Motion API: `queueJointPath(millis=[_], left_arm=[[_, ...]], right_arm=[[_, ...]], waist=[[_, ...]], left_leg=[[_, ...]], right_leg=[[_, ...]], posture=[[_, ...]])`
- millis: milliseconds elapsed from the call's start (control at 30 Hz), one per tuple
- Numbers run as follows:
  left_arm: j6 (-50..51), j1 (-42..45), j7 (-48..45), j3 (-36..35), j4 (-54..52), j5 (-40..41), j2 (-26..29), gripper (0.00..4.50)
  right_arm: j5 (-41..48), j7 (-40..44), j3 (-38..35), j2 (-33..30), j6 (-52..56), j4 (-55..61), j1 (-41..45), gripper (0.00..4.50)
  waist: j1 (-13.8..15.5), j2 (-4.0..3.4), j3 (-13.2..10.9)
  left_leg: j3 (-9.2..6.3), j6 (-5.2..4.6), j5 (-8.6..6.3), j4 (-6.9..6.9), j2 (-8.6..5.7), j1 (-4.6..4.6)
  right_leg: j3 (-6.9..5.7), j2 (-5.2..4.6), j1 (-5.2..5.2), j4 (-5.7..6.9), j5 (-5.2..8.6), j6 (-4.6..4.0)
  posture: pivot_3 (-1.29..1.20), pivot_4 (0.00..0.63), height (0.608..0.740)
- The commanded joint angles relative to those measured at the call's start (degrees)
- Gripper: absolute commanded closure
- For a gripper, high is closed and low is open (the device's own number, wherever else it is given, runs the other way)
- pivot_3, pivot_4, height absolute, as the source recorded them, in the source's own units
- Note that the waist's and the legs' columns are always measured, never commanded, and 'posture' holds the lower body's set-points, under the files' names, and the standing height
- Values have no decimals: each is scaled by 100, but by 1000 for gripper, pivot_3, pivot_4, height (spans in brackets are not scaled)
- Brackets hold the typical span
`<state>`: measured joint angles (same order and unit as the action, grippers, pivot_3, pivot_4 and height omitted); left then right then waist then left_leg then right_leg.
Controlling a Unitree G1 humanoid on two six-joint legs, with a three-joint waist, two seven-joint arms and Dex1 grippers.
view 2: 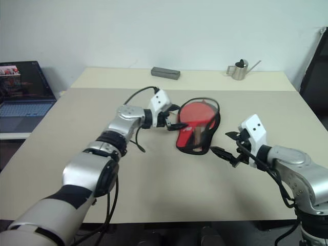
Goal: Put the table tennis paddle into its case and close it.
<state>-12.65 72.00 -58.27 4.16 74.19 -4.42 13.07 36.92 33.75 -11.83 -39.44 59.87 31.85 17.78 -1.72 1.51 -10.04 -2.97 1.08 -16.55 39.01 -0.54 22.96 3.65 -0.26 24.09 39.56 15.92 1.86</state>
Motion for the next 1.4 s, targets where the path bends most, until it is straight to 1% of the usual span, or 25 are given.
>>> queueJointPath(millis=[33, 67, 167, 267, 333, 400, 533, 667, 733, 800, 967, 1067, 1267, 1400], left_arm=[[10, 225, -91, -151, -56, 102, -17, 0], [11, 229, -118, -167, -64, 110, -15, 0], [148, 280, -634, -386, -195, 379, 167, 0], [428, 231, -1425, -677, -561, 773, 602, 0], [560, 77, -1808, -745, -860, 924, 851, 0], [788, -231, -2289, -747, -1365, 1088, 1138, 0], [1416, -1239, -2799, -705, -3004, 1467, 1680, 0], [2242, -2181, -2751, -740, -4625, 1895, 2043, 0], [2529, -2480, -2616, -759, -5137, 2034, 2164, 0], [2726, -2644, -2419, -809, -5412, 2128, 2250, 0], [2953, -2696, -2114, -837, -5623, 2285, 2363, 0], [2998, -2691, -2045, -804, -5664, 2341, 2388, 0], [3094, -2632, -1903, -859, -5692, 2510, 2388, 0], [3210, -2703, -1978, -782, -5853, 2627, 2428, 0]], right_arm=[[216, -146, -357, -64, 140, 230, -12, 23], [258, -174, -391, -67, 176, 232, -12, 23], [504, -318, -595, 15, 371, 179, 79, 23], [679, -537, -604, 176, 554, 48, 290, 23], [740, -664, -545, 283, 667, -52, 418, 23], [720, -797, -465, 389, 753, -253, 581, 23], [657, -980, -337, 554, 859, -718, 895, 23], [600, -1228, -192, 789, 983, -1209, 1221, 23], [556, -1365, -140, 952, 1029, -1445, 1390, 23], [468, -1548, -78, 1169, 1049, -1746, 1606, 23], [223, -1751, 129, 1603, 897, -2273, 1940, 23], [110, -1748, 185, 1675, 830, -2391, 1988, 23], [-325, -1789, 354, 1866, 449, -3135, 2022, 23], [-556, -1749, 429, 1960, 240, -3594, 2135, 23]], waist=[[-12, 0, 0], [-19, 0, 0], [-20, 0, 0], [-64, 0, 0], [-78, 0, 0], [-83, -3, 2], [-101, -6, 3], [-110, -5, 3], [-86, -5, 3], [-69, -6, 3], [-50, -6, 3], [-49, -6, 3], [-62, -6, 3], [-73, -6, 3]], left_leg=[[1, 0, 0, 0, 0, 0], [3, 0, 0, 0, 1, -1], [5, -1, 0, 0, 3, -5], [10, -1, 1, 0, 5, -10], [9, -1, 1, 0, 7, -13], [7, -1, 2, 0, 7, -13], [8, 0, 2, 0, 8, -17], [0, 1, 3, 3, 11, -10], [-4, 1, 3, 4, 11, -10], [-5, 2, 4, 5, 10, -12], [0, 1, 4, 6, 8, -14], [1, 1, 4, 6, 8, -13], [4, 1, 4, 6, 8, -14], [5, 1, 4, 5, 9, -13]], right_leg=[[1, 0, 0, 0, 0, 0], [4, 1, 0, 1, 0, 0], [7, 5, 1, 9, 0, 0], [12, 10, 2, 17, 0, 0], [11, 11, 3, 24, 0, 0], [10, 11, 3, 26, 1, 0], [15, 6, 1, 28, 1, -1], [16, 4, 5, 30, 1, -1], [19, 2, 4, 31, 1, -1], [19, 2, 3, 31, 0, -1], [12, 2, 3, 34, 0, -1], [9, 2, 4, 33, 0, -1], [10, 2, 5, 34, 0, -2], [11, 2, 6, 34, 0, -2]], posture=[[0, 150, 740], [0, 150, 740], [0, 150, 740], [0, 150, 740], [0, 150, 740], [0, 150, 740], [0, 150, 740], [0, 150, 740], [0, 150, 740], [0, 150, 740], [0, 150, 740], [0, 150, 740], [0, 150, 740], [0, 150, 740]])
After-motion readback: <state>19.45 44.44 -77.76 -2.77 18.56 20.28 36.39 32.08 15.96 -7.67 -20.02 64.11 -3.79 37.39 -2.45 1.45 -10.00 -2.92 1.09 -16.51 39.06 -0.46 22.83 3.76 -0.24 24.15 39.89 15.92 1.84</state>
